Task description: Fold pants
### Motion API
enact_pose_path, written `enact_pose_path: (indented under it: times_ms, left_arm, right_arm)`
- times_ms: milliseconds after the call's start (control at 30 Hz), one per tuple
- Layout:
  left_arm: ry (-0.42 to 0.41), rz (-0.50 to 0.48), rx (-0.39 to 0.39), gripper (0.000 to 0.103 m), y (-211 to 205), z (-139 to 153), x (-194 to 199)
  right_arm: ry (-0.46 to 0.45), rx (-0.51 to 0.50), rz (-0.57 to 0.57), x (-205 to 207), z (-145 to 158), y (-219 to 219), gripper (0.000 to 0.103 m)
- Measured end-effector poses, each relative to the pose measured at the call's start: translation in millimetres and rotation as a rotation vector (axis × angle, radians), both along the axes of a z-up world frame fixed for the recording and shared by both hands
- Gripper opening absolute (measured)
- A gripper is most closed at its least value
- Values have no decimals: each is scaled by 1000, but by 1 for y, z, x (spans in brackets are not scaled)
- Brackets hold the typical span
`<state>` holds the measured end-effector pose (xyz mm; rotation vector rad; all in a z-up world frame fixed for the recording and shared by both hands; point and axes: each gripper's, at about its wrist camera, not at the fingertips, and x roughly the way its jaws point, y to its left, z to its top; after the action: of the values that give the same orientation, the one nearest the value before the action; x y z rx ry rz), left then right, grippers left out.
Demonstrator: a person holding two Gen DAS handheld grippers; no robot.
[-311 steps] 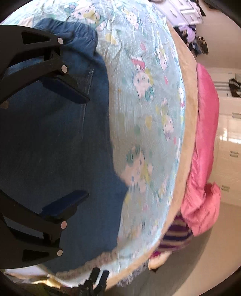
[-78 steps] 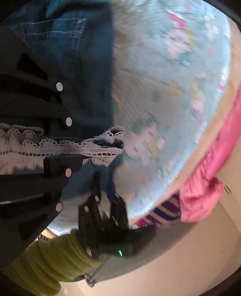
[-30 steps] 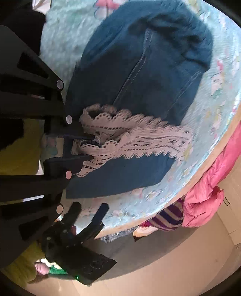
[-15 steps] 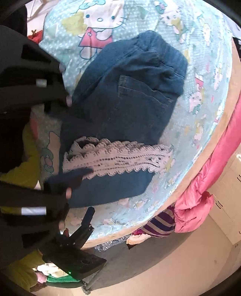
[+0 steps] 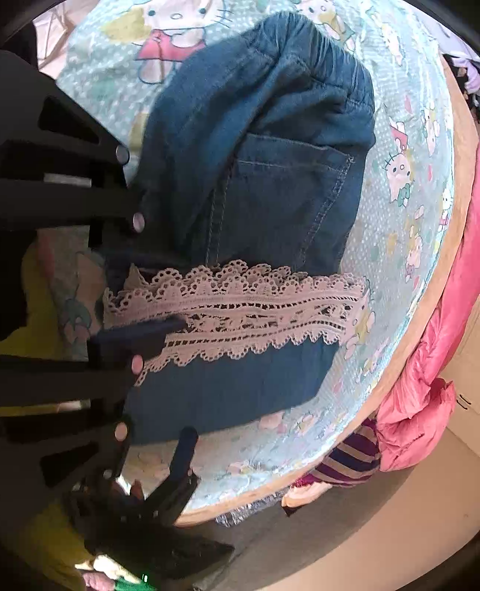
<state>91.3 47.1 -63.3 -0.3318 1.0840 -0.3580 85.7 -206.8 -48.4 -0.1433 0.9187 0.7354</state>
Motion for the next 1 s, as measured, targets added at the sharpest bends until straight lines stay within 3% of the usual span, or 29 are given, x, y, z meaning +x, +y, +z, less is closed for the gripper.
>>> enact_pose_path:
  times_ms: [100,233,333,400,467,633,733,767,900,1000]
  left_arm:
    - [-19,-27,-36,15,5,14,-15]
    - [9,-2,14,14,10,3,-17]
    - [-3,0,-65,15,15,9,-22]
    - [-57,-29,-65,28,10,23,-24]
    - [-72,-47,-57,51,4,26,-21]
    - [12,-41,20,51,-10,-1,-2]
    - [21,-57,25,44,-14,-10,0]
    - [15,-60,21,27,-14,-9,0]
    - [-9,-80,-52,19,-6,5,-9]
    - [-45,-80,29,18,-8,10,-15]
  right_arm:
    - [-14,21,13,-4,7,-3,65]
    - [-5,9,1,1,2,1,65]
    - [-2,15,8,2,2,3,65]
    - [-10,8,11,1,2,3,65]
    - [-6,13,2,3,2,1,65]
    - [-7,14,-1,2,3,-1,65]
    - [-2,9,1,2,0,-1,65]
    - [0,7,-2,3,0,-1,65]
    - [-21,54,7,-1,9,0,65]
    - [-27,26,14,1,7,5,65]
